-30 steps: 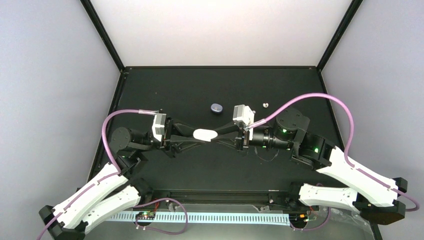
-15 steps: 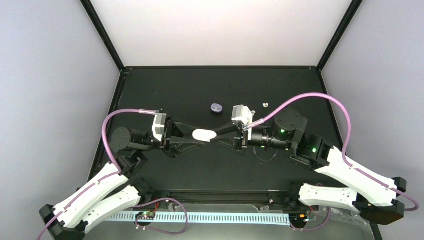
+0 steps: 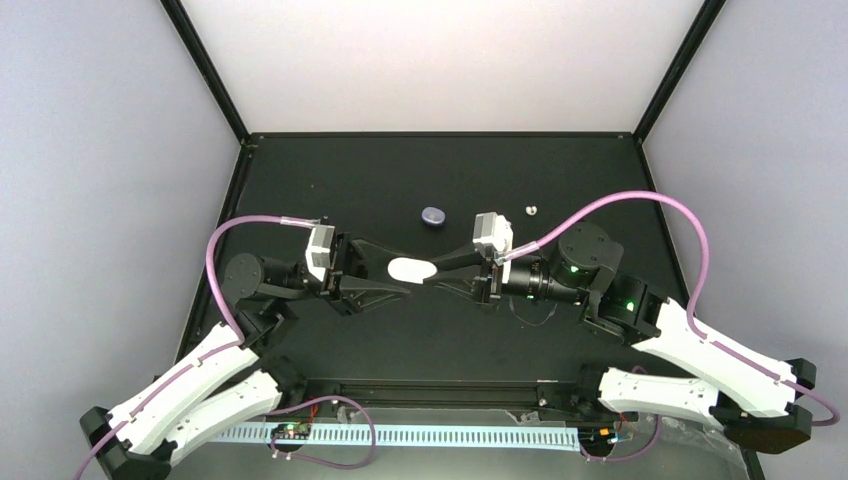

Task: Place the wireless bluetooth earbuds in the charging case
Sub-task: Open the charging case.

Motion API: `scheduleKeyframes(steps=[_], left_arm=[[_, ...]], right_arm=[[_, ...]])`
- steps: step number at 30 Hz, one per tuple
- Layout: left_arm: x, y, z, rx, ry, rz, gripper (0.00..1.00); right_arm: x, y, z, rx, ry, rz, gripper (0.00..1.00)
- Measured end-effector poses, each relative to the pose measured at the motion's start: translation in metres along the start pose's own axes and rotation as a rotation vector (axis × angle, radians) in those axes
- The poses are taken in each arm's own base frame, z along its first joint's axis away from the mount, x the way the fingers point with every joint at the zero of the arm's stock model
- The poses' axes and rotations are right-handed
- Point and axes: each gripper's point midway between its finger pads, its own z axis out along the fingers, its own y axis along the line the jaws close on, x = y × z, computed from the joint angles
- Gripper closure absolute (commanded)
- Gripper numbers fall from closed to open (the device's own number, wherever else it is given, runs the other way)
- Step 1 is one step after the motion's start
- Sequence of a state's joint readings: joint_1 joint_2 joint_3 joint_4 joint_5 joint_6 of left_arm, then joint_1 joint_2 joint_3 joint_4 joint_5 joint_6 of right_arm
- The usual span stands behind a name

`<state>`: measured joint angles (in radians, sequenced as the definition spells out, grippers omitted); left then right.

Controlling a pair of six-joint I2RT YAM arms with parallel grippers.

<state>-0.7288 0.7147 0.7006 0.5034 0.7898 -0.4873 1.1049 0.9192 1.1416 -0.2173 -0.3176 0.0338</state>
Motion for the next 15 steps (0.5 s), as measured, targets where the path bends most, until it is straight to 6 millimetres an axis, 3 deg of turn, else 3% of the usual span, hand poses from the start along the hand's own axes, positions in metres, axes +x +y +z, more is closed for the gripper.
scheduleKeyframes(steps=[6, 12, 15], left_arm=[[0.0008, 0.0016, 0.001, 0.0, 0.0, -0.012, 0.68], [0.002, 0.0041, 0.0028, 0.0, 0.001, -0.023, 0.67], [0.0021, 0.0048, 0.0035, 0.001, 0.0, -0.026, 0.74]], right_arm=[[-0.0064, 0.0013, -0.0032, -0.001, -0.024, -0.005, 0.99], [-0.0047, 0.001, -0.0027, -0.001, -0.022, 0.0, 0.99], [-0.0055, 0.001, -0.0026, -0.001, -0.025, 0.001, 0.99]])
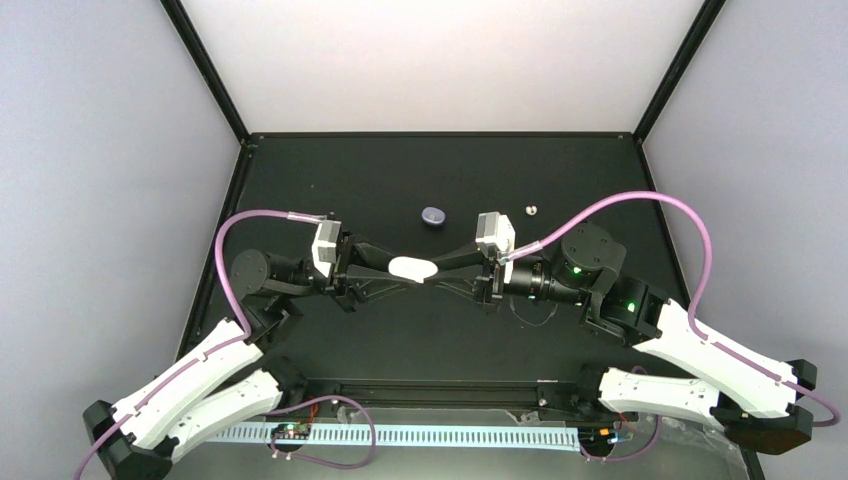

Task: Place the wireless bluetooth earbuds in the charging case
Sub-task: Open the charging case.

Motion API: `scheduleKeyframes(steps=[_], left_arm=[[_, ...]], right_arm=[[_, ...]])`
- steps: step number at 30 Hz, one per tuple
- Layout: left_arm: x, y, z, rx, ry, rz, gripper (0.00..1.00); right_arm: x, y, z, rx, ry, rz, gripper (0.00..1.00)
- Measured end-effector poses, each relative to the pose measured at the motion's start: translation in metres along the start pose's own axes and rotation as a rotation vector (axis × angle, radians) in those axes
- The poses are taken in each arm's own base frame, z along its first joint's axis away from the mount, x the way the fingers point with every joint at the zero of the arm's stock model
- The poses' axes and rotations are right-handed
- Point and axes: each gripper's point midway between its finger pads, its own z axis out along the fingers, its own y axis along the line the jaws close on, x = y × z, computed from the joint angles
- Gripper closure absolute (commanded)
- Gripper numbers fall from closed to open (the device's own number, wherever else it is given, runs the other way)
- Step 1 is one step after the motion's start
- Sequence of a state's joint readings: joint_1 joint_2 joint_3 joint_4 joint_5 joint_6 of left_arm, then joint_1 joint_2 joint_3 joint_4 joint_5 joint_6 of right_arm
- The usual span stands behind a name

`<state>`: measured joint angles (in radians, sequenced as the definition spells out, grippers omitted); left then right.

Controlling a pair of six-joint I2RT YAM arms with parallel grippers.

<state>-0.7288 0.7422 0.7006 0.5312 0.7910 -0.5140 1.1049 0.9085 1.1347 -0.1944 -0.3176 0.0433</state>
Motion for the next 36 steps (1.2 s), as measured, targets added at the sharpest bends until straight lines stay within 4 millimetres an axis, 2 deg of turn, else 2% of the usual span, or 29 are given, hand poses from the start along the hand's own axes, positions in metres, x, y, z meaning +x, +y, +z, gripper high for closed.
scheduleKeyframes(steps=[5, 6, 9, 10, 11, 12, 13, 16, 17, 18, 21, 24, 29, 30, 32, 33, 36], left_arm=[[0.0002, 0.0005, 0.0009, 0.004, 0.0, 0.004, 0.97], [-0.0004, 0.0001, 0.0009, 0.005, -0.002, 0.005, 0.98], [-0.0007, -0.0005, 0.0009, 0.008, -0.002, 0.005, 0.98], [-0.0007, -0.0006, 0.0008, 0.008, -0.002, 0.006, 0.99], [-0.0006, -0.0005, 0.0008, 0.007, -0.001, 0.007, 0.98], [-0.0004, -0.0005, 0.0008, 0.007, -0.001, 0.008, 0.98], [-0.0003, -0.0006, 0.0006, 0.007, 0.0, 0.009, 0.97], [-0.0004, -0.0009, 0.0005, 0.007, 0.0, 0.01, 0.69], [-0.0003, -0.0007, 0.0005, 0.006, 0.001, 0.009, 0.62], [-0.0002, -0.0005, 0.0006, 0.006, 0.001, 0.006, 0.6], [-0.0007, -0.0004, 0.0006, 0.005, -0.001, 0.002, 0.61], [-0.0013, -0.0008, 0.0006, 0.007, -0.003, -0.006, 0.71], [-0.0021, -0.0013, 0.0007, 0.009, -0.006, -0.01, 0.78], [-0.0022, -0.0012, 0.0007, 0.009, -0.007, -0.006, 0.74], [-0.0023, -0.0012, 0.0008, 0.01, -0.007, -0.006, 0.57], [-0.0023, -0.0014, 0.0009, 0.011, -0.007, -0.011, 0.52], [-0.0025, -0.0018, 0.0009, 0.012, -0.007, -0.015, 0.49]], right_arm=[[-0.0004, -0.0009, -0.0001, 0.004, -0.002, 0.008, 0.99], [-0.0012, -0.0007, 0.0, 0.004, -0.006, 0.009, 0.99], [-0.0017, -0.0004, -0.0002, 0.002, -0.008, 0.009, 0.79], [-0.0017, -0.0004, -0.0002, 0.002, -0.008, 0.009, 0.75], [-0.0015, -0.0004, 0.0, 0.002, -0.007, 0.012, 0.76], [-0.0015, -0.0004, 0.0, 0.002, -0.007, 0.012, 0.82], [-0.0015, -0.0004, 0.0, 0.002, -0.007, 0.01, 0.87], [-0.0009, -0.0004, -0.0002, 0.002, -0.004, 0.014, 0.94], [-0.0007, -0.0004, -0.0002, 0.002, -0.004, 0.008, 0.95], [-0.0005, -0.0004, -0.0002, 0.002, -0.003, 0.007, 0.96], [0.0016, -0.0005, -0.0002, 0.002, 0.006, 0.007, 0.98], [0.003, -0.0006, -0.0002, 0.003, 0.011, 0.007, 0.99], [0.0037, -0.0003, -0.0001, 0.002, 0.014, 0.007, 0.99], [0.0035, -0.0003, -0.0003, 0.002, 0.013, 0.009, 0.99], [0.003, -0.0002, -0.0007, 0.002, 0.012, 0.008, 0.99], [0.0027, -0.0004, -0.0012, 0.004, 0.011, 0.007, 0.99], [0.0009, -0.0005, -0.0029, 0.008, 0.005, 0.001, 0.99]])
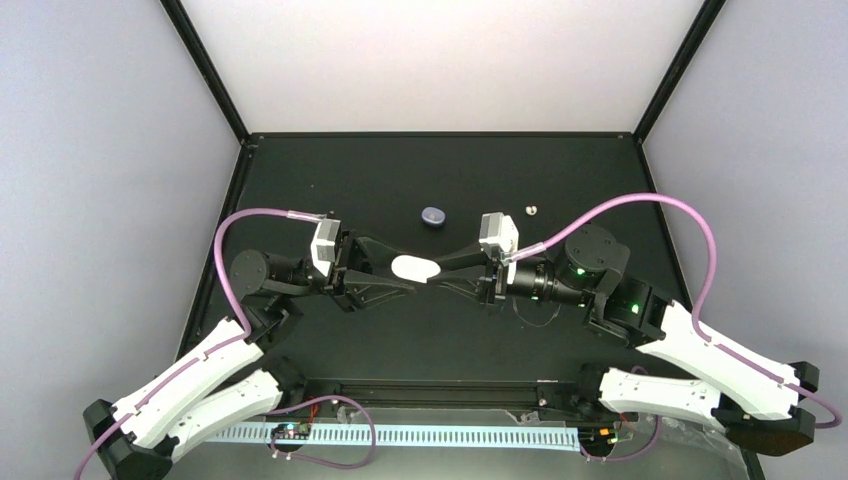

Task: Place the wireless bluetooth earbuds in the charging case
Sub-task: Open the charging case.

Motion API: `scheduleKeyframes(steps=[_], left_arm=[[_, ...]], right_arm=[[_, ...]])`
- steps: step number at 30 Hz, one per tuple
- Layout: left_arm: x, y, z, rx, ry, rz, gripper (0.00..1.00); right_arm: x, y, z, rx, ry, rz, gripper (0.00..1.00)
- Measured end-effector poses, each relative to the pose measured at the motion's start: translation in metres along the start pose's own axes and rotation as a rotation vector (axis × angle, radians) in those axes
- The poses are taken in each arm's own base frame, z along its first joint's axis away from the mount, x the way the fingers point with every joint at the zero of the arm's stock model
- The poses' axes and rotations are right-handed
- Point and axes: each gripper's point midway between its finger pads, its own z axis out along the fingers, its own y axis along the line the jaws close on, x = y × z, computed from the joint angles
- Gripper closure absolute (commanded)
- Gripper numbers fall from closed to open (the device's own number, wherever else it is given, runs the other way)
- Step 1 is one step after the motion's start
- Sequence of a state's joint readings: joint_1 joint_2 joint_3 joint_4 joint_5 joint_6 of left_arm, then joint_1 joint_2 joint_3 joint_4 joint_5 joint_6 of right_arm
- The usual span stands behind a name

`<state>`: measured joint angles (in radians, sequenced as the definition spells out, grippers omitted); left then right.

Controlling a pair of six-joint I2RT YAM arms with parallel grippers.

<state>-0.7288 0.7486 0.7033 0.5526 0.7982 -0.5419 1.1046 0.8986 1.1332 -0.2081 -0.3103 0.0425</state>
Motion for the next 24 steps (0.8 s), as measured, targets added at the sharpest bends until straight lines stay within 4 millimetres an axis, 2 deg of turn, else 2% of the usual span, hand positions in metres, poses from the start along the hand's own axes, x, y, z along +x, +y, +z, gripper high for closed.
scheduleKeyframes(steps=[3, 9, 14, 24], left_arm=[[0.0013, 0.0015, 0.0007, -0.002, 0.003, -0.009, 0.52], [0.0045, 0.0047, 0.0024, -0.004, 0.011, -0.028, 0.67], [0.0042, 0.0042, 0.0026, -0.002, 0.011, -0.031, 0.6], [0.0034, 0.0038, 0.0026, 0.0, 0.008, -0.036, 0.59]], right_arm=[[-0.0021, 0.0, -0.0023, 0.004, -0.007, -0.006, 0.99], [-0.0029, 0.0, -0.003, 0.006, -0.01, -0.011, 0.99], [-0.0029, 0.0, -0.003, 0.006, -0.01, -0.013, 0.99], [-0.0029, 0.0, -0.003, 0.006, -0.01, -0.014, 0.99]])
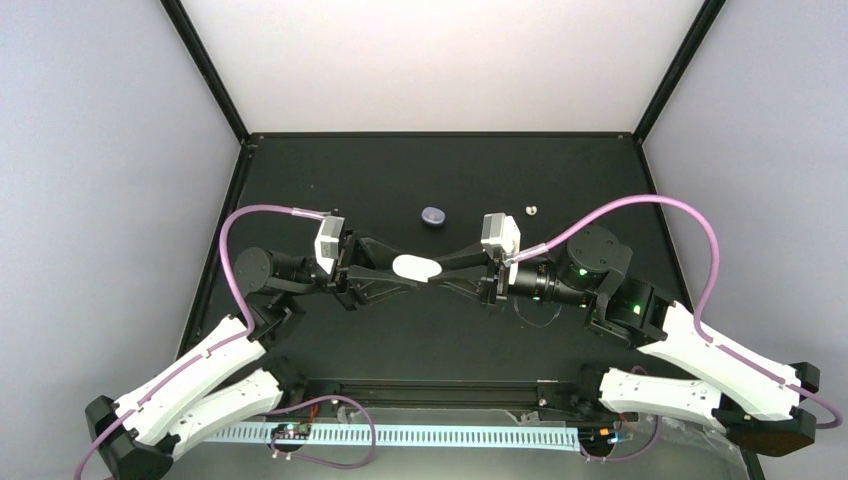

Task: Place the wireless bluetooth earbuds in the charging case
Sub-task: Open the charging case.

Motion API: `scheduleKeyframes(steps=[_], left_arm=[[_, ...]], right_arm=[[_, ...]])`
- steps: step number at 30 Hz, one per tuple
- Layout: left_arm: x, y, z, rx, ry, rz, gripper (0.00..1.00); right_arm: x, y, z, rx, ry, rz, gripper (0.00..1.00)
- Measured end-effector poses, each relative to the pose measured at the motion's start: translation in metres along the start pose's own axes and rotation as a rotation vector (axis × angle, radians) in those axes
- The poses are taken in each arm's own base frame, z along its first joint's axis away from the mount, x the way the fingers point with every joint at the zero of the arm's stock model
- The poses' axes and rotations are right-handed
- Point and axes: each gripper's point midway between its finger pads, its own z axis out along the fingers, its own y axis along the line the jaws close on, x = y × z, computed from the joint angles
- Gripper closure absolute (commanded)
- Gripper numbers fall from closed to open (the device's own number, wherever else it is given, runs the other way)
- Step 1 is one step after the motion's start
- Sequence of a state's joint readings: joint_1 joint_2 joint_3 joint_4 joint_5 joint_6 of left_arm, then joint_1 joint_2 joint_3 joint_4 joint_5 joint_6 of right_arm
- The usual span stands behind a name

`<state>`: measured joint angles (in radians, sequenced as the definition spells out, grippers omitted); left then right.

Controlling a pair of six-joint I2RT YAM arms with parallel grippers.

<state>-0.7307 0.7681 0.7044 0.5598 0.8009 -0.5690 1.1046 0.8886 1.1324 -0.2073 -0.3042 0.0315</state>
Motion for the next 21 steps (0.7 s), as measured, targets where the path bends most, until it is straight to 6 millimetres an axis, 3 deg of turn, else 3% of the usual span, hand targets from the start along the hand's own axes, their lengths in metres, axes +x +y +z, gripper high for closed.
scheduleKeyframes(steps=[5, 12, 14, 17, 21], left_arm=[[-0.0023, -0.0013, 0.0001, 0.004, -0.007, 0.002, 0.63], [-0.006, -0.001, 0.0024, 0.008, -0.012, 0.004, 0.81], [-0.0066, -0.0015, 0.0024, 0.01, -0.014, 0.016, 0.77], [-0.007, -0.0021, 0.0024, 0.013, -0.015, 0.02, 0.57], [-0.0066, -0.0024, 0.0024, 0.015, -0.013, 0.008, 0.53]], right_arm=[[0.0001, 0.0, 0.0001, 0.0, 0.0, 0.0, 0.99], [0.0014, -0.0002, 0.0012, -0.001, 0.005, 0.003, 0.99], [0.0012, -0.0002, 0.0012, -0.001, 0.004, 0.009, 0.99], [0.0006, -0.0002, 0.0012, -0.001, 0.001, 0.008, 0.99], [0.0007, -0.0003, 0.0012, -0.001, 0.002, 0.004, 0.99]])
